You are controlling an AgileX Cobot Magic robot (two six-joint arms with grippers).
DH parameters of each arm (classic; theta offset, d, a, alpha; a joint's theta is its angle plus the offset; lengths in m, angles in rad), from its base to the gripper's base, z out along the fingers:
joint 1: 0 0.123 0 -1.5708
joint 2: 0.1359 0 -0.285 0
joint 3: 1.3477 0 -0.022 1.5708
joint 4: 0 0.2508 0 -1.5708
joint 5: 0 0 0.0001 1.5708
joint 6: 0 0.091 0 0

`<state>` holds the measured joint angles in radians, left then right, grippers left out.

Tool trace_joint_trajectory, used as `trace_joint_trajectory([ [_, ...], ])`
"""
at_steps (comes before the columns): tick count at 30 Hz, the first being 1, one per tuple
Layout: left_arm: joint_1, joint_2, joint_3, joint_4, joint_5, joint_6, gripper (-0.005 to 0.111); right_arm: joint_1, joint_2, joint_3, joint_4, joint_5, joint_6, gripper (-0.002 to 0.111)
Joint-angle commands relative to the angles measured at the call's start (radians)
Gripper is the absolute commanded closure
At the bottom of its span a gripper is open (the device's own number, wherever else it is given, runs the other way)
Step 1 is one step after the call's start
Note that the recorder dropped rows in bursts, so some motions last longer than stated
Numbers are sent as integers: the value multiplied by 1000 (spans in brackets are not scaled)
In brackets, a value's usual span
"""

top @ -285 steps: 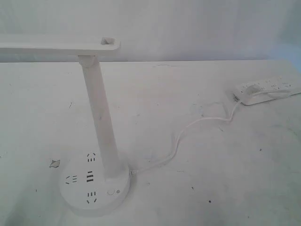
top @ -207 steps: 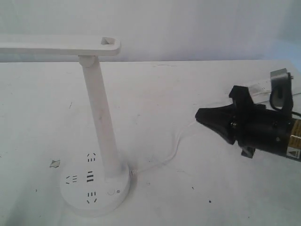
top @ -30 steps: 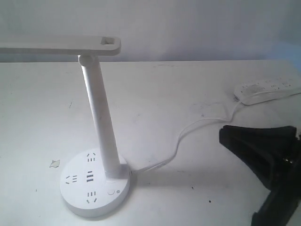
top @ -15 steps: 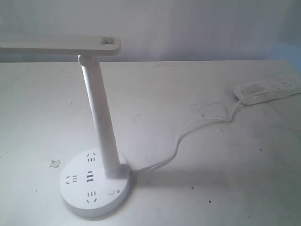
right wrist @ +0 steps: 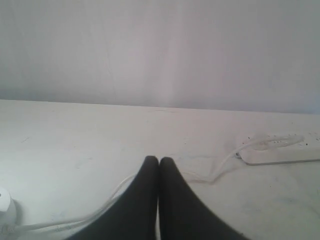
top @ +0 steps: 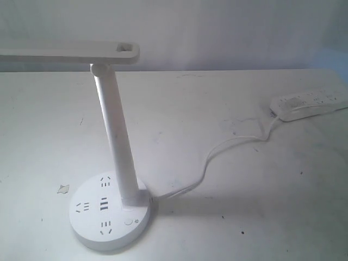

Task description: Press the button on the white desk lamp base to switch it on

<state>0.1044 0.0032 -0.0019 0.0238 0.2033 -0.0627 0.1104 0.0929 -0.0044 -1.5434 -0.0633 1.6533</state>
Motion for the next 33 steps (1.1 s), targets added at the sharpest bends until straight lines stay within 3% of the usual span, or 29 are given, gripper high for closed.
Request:
trace_joint_trajectory([
  [1, -8, -3, 2, -3, -2, 0, 107, -9, -4, 4, -2, 14, -8, 108],
  [33, -8, -3, 2, -3, -2, 0, 107, -9, -93, -55, 36, -58, 18, 108],
])
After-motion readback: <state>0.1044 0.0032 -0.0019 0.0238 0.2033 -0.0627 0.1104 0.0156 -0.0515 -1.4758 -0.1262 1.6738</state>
